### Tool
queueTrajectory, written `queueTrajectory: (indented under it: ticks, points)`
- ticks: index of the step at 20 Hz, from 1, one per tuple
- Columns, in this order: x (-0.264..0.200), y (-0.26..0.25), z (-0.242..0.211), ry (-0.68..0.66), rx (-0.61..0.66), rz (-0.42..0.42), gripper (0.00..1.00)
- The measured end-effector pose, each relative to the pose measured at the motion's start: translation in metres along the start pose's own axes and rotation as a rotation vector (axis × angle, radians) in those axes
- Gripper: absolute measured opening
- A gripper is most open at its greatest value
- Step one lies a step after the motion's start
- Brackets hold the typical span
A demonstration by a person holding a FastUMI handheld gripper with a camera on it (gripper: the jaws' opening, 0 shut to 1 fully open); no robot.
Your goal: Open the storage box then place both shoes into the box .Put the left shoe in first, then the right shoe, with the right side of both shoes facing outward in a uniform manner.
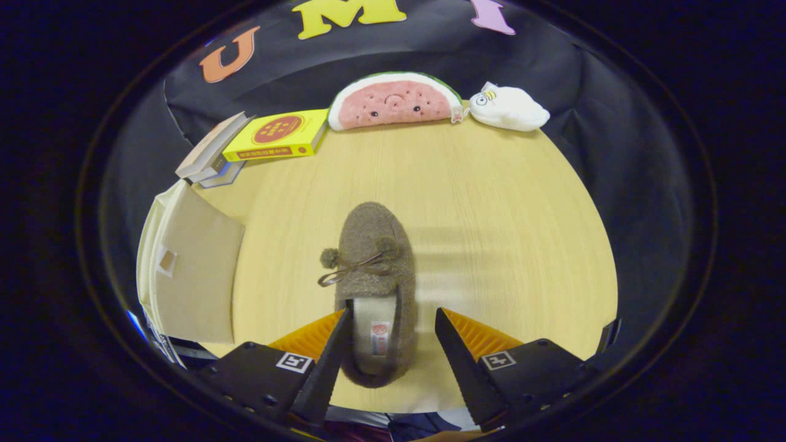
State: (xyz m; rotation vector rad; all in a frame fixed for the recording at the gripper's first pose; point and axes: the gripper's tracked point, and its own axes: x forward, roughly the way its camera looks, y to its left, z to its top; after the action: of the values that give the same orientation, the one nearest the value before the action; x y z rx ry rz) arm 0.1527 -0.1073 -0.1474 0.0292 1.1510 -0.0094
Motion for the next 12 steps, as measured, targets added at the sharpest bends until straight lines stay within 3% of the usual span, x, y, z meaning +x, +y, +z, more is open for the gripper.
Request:
queueTrajectory:
  ticks: [5,7,11,12]
  points:
    - [0.035,-0.016,-0.008,0.085,-0.011,-0.016,0.46]
    - [0.042,-0.009,-0.012,0.104,-0.022,0.019,0.49]
    - [0.042,-0.008,-0.010,0.102,-0.007,0.024,0.01]
    - [0.042,-0.009,-0.011,0.101,-0.001,0.013,0.00]
